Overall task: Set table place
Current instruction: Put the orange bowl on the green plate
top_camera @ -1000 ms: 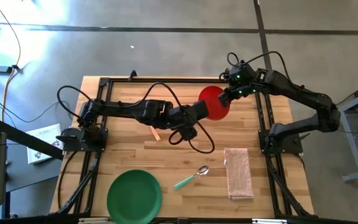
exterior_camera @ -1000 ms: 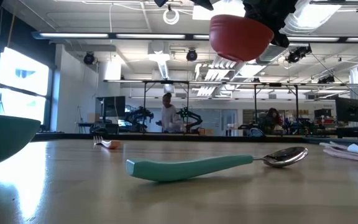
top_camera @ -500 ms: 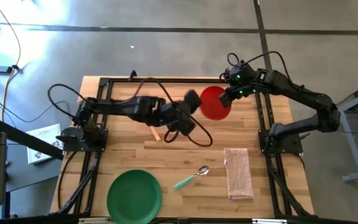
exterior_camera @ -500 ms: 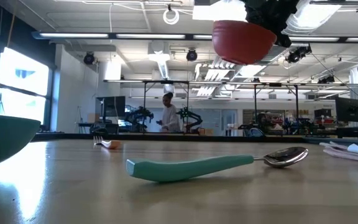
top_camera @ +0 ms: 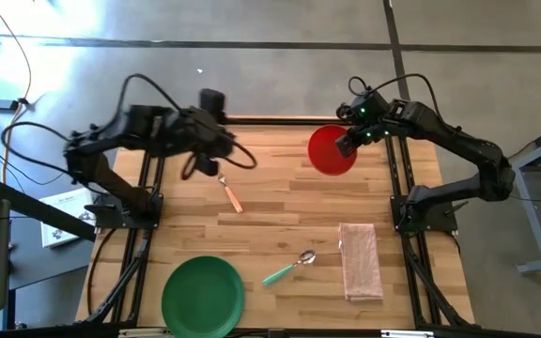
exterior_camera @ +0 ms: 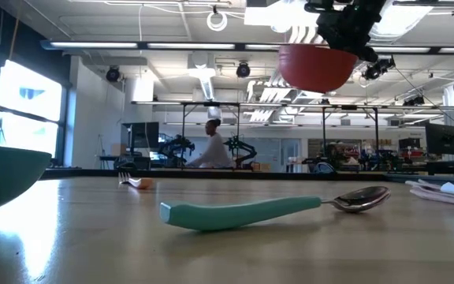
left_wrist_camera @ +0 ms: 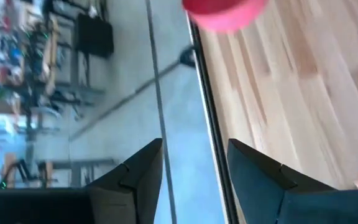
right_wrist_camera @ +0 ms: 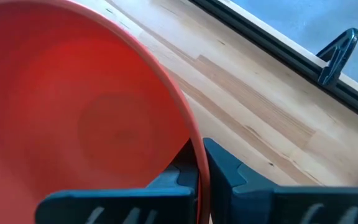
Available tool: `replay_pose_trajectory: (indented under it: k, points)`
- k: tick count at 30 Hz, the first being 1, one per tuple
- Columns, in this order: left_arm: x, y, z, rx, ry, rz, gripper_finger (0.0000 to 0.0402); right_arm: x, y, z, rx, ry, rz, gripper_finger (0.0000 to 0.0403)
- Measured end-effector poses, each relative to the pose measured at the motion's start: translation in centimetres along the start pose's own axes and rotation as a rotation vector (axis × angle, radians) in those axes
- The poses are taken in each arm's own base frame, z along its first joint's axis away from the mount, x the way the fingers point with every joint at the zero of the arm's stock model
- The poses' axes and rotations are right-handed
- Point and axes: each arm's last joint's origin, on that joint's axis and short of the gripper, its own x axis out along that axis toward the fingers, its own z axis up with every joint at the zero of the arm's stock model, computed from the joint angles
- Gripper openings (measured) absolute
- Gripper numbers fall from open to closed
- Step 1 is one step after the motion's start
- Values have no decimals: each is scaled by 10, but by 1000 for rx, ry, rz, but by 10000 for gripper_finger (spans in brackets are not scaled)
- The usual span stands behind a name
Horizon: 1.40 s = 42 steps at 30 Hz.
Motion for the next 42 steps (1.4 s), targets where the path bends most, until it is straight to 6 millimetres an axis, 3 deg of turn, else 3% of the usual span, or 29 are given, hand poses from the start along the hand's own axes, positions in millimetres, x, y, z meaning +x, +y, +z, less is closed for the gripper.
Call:
replay_pose_trajectory:
  k: [7,28,35,42]
  points:
    - [-25,2,-25,-71,31,-10,165,0,0,1,2,-7,4,0]
    - [-25,2,-24,-82,6,-42,165,0,2,1,28,-11,12,0]
    - [-10,-5,-14,65,27,-92,165,-1,20,-1,76,-34,69,0]
    - [29,-21,12,293,64,-177,165,-1,49,-5,93,-88,125,0]
